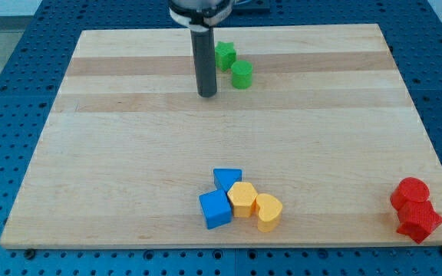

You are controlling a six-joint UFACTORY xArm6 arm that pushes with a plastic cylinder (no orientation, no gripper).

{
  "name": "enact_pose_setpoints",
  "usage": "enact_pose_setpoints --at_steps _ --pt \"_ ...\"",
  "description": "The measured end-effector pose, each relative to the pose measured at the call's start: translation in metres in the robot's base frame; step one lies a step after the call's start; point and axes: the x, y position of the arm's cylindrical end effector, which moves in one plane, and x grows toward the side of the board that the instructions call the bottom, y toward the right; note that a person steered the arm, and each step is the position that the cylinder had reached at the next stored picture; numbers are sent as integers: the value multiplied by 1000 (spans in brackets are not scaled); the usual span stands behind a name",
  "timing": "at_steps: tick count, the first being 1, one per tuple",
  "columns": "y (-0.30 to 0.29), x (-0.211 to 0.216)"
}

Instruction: Slide the green blocks towards the top center

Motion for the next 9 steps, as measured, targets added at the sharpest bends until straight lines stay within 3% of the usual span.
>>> enact_pose_setpoints --at_steps 1,2,4,6,7,9 --pt "52 10" --pt "95 -40" --pt "70 -43" --pt "95 -41" --pt "74 0" --pt "46 -14"
